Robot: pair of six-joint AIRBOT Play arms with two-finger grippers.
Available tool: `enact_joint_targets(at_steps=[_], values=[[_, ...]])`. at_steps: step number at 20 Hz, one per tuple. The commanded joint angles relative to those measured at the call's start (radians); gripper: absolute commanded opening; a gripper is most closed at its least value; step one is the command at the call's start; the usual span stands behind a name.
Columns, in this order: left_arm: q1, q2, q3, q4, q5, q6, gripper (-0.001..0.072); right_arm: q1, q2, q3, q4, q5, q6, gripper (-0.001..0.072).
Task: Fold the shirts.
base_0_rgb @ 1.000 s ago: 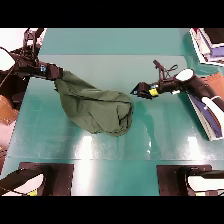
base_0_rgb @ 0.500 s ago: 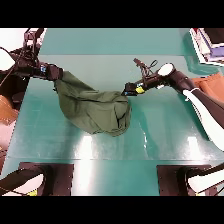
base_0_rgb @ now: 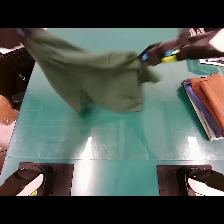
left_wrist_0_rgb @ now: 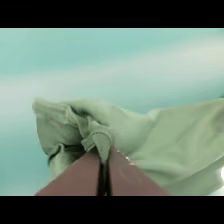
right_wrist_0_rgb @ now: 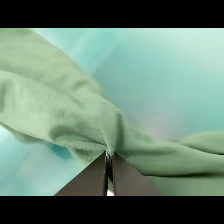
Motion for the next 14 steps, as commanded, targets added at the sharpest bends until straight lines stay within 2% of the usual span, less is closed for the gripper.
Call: enact_joint_targets(at_steps=[1, 5, 8, 11, 14], values=[[0.0, 0.116, 0.164, -0.097, -0.005, -0.001, 0.0024, -0.002, 0.2, 0.068, -0.106, 0.015, 0.071, 0.0013], [0.0, 0.144, 0.285, -0.15, -0.04, -0.001, 0.0024, -0.003, 0.323, 0.097, -0.222, 0.033, 0.151, 0.0013], [0.0, 0.135, 0.293, -0.161, -0.097, 0.0, 0.0024, -0.003, 0.337, 0.098, -0.262, 0.034, 0.195, 0.0012], [0.0, 0.056, 0.282, -0.123, -0.183, 0.001, 0.0023, -0.003, 0.235, 0.146, -0.261, 0.094, 0.197, 0.0012], [0.0, -0.058, 0.172, -0.063, -0.241, 0.008, 0.0024, -0.003, 0.038, 0.217, -0.262, 0.19, 0.197, 0.0012]])
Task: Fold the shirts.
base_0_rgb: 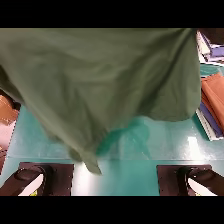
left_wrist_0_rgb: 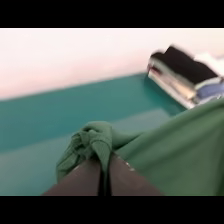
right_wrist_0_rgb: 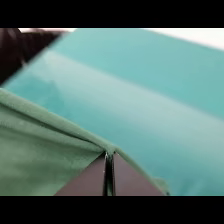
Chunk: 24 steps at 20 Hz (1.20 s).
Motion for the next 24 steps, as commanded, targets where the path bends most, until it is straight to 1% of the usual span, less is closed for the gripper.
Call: enact_joint_targets(at_steps=[1, 3, 5, 7, 9, 11, 13, 14, 15, 16, 17, 18, 20, 22, 24], values=[[0.001, -0.127, -0.117, 0.056, -0.089, 0.01, 0.0024, -0.008, -0.201, 0.07, -0.003, 0.117, 0.011, 0.0012], [0.001, -0.223, -0.243, 0.079, -0.093, 0.054, 0.0025, -0.024, -0.346, 0.08, -0.001, 0.179, 0.011, 0.0012], [0.001, -0.33, -0.367, 0.109, -0.035, 0.06, 0.0025, -0.04, -0.482, 0.08, -0.001, 0.206, 0.011, 0.0013], [0.001, -0.441, -0.457, 0.145, 0.094, 0.06, 0.0025, -0.048, -0.588, 0.08, 0.0, 0.181, 0.008, 0.0015], [0.001, -0.547, -0.473, 0.175, 0.188, 0.059, 0.0025, -0.058, -0.662, 0.08, 0.005, 0.127, 0.008, 0.0015], [0.001, -0.613, -0.473, 0.175, 0.259, 0.053, 0.0026, -0.078, -0.702, 0.08, 0.071, 0.086, 0.008, 0.0016], [0.001, -0.629, -0.473, 0.175, 0.288, 0.049, 0.003, -0.106, -0.72, 0.08, 0.166, 0.056, 0.007, 0.0021], [0.001, -0.626, -0.472, 0.175, 0.289, 0.05, 0.0285, -0.121, -0.721, 0.08, 0.213, 0.052, 0.006, 0.0097], [0.001, -0.62, -0.47, 0.177, 0.279, 0.049, 0.063, -0.14, -0.719, 0.08, 0.269, 0.048, 0.007, 0.0304], [0.001, -0.613, -0.466, 0.193, 0.254, 0.049, 0.0623, -0.161, -0.715, 0.08, 0.324, 0.055, 0.006, 0.0376], [0.001, -0.601, -0.452, 0.225, 0.204, 0.049, 0.0608, -0.183, -0.707, 0.08, 0.375, 0.08, -0.006, 0.0376], [0.008, -0.583, -0.438, 0.266, 0.143, 0.05, 0.0608, -0.204, -0.692, 0.079, 0.422, 0.125, -0.045, 0.0376], [0.056, -0.52, -0.438, 0.291, 0.048, 0.051, 0.0608, -0.236, -0.627, 0.039, 0.444, 0.195, -0.081, 0.0375], [0.147, -0.436, -0.488, 0.282, -0.005, 0.051, 0.0608, -0.26, -0.52, -0.077, 0.443, 0.201, -0.11, 0.0376], [0.248, -0.341, -0.611, 0.244, -0.014, 0.05, 0.0608, -0.277, -0.392, -0.232, 0.445, 0.173, -0.135, 0.0375]])
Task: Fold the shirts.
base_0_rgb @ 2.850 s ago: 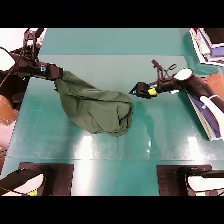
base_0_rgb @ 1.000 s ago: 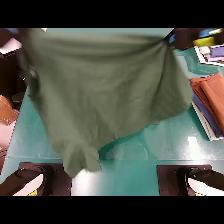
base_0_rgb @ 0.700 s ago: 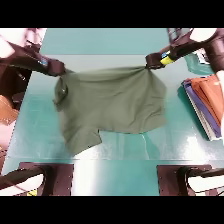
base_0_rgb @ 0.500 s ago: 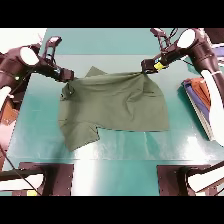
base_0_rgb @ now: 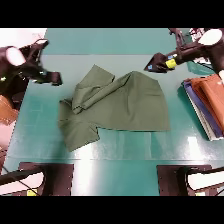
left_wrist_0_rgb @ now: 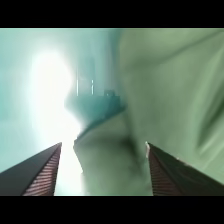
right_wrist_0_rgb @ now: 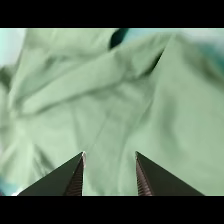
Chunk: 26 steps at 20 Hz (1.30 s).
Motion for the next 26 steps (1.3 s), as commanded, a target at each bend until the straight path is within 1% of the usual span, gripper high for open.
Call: enact_joint_targets(at_steps=[1, 4, 6, 8, 11, 13, 17, 19, 21, 22, 23, 25, 26], values=[[0.155, 0.145, -0.172, -0.053, -0.068, 0.0, 0.0608, -0.033, 0.191, -0.223, 0.037, -0.021, -0.055, 0.0375], [0.252, 0.224, -0.414, -0.211, -0.032, 0.015, 0.0608, -0.033, 0.328, -0.396, 0.036, -0.108, -0.063, 0.0375], [0.262, 0.226, -0.538, -0.278, -0.008, 0.041, 0.0608, -0.033, 0.388, -0.472, 0.039, -0.147, -0.063, 0.0375], [0.262, 0.226, -0.627, -0.319, 0.039, 0.043, 0.0608, -0.033, 0.431, -0.523, 0.039, -0.163, -0.063, 0.0376], [0.262, 0.226, -0.716, -0.377, 0.096, 0.056, 0.0608, -0.033, 0.468, -0.565, 0.037, -0.174, -0.063, 0.0375], [0.262, 0.226, -0.752, -0.381, 0.131, 0.06, 0.0608, -0.033, 0.474, -0.568, 0.037, -0.175, -0.063, 0.0375], [0.259, 0.226, -0.762, -0.463, 0.198, 0.066, 0.0607, -0.033, 0.474, -0.568, 0.037, -0.173, -0.063, 0.0376], [0.259, 0.226, -0.762, -0.508, 0.215, 0.087, 0.0603, -0.034, 0.474, -0.568, 0.037, -0.162, -0.063, 0.0375], [0.259, 0.226, -0.762, -0.516, 0.219, 0.088, 0.0204, -0.044, 0.475, -0.568, 0.035, -0.129, -0.063, 0.0376], [0.259, 0.226, -0.761, -0.519, 0.218, 0.089, 0.0081, -0.057, 0.474, -0.569, 0.032, -0.106, -0.063, 0.0375], [0.259, 0.227, -0.752, -0.52, 0.211, 0.101, 0.0025, -0.076, 0.474, -0.57, 0.023, -0.082, -0.063, 0.0376], [0.259, 0.239, -0.72, -0.511, 0.179, 0.113, 0.0024, -0.132, 0.474, -0.572, -0.025, -0.014, -0.061, 0.0375], [0.259, 0.253, -0.703, -0.5, 0.165, 0.113, 0.0023, -0.165, 0.475, -0.577, -0.075, 0.025, -0.048, 0.0375]])
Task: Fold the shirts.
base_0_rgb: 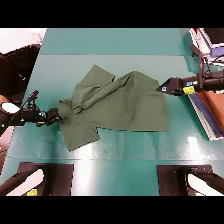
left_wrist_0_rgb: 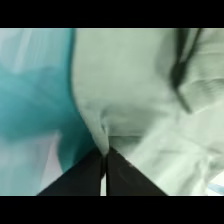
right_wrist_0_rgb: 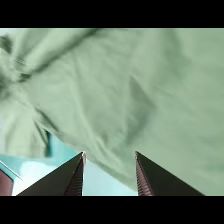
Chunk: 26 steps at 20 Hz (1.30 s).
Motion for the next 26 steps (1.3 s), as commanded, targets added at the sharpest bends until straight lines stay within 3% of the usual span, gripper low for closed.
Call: enact_joint_targets(at_steps=[1, 5, 6, 7, 8, 10, 11, 17, 19, 21, 22, 26], values=[[0.0, 0.035, 0.047, 0.003, -0.04, 0.014, 0.0023, -0.09, 0.008, -0.028, -0.117, 0.117, 0.029, 0.0375], [0.0, 0.061, 0.078, 0.003, -0.08, 0.034, 0.0024, -0.292, 0.088, -0.309, -0.157, 0.051, 0.038, 0.038], [0.0, 0.061, 0.078, 0.004, -0.086, 0.04, 0.0024, -0.346, 0.106, -0.388, -0.152, 0.036, 0.038, 0.0417], [0.0, 0.061, 0.078, 0.002, -0.085, 0.04, 0.0024, -0.401, 0.116, -0.462, -0.148, 0.025, 0.038, 0.051], [0.0, 0.061, 0.078, 0.0, -0.084, 0.04, 0.0024, -0.451, 0.121, -0.534, -0.148, 0.011, 0.038, 0.0519], [0.0, 0.061, 0.078, 0.0, -0.082, 0.039, 0.0024, -0.514, 0.111, -0.644, -0.102, -0.019, 0.031, 0.0492], [0.0, 0.061, 0.078, -0.001, -0.082, 0.039, 0.0024, -0.528, 0.1, -0.684, -0.06, -0.038, 0.002, 0.0436], [0.0, 0.061, 0.078, -0.002, -0.084, 0.039, 0.0024, -0.364, -0.023, -0.678, 0.06, -0.193, -0.034, 0.0424], [0.0, 0.061, 0.078, -0.002, -0.084, 0.039, 0.0024, -0.274, -0.052, -0.623, 0.06, -0.237, -0.034, 0.0302], [0.0, 0.061, 0.078, -0.002, -0.091, 0.039, 0.0024, -0.204, -0.061, -0.572, 0.058, -0.261, -0.034, 0.008], [0.0, 0.068, 0.078, -0.003, -0.095, 0.035, 0.0024, -0.18, -0.055, -0.549, 0.058, -0.263, -0.034, 0.0017], [0.0, 0.2, 0.172, 0.0, -0.113, 0.0, 0.0024, -0.142, 0.067, -0.408, 0.056, -0.245, -0.034, 0.0016]])
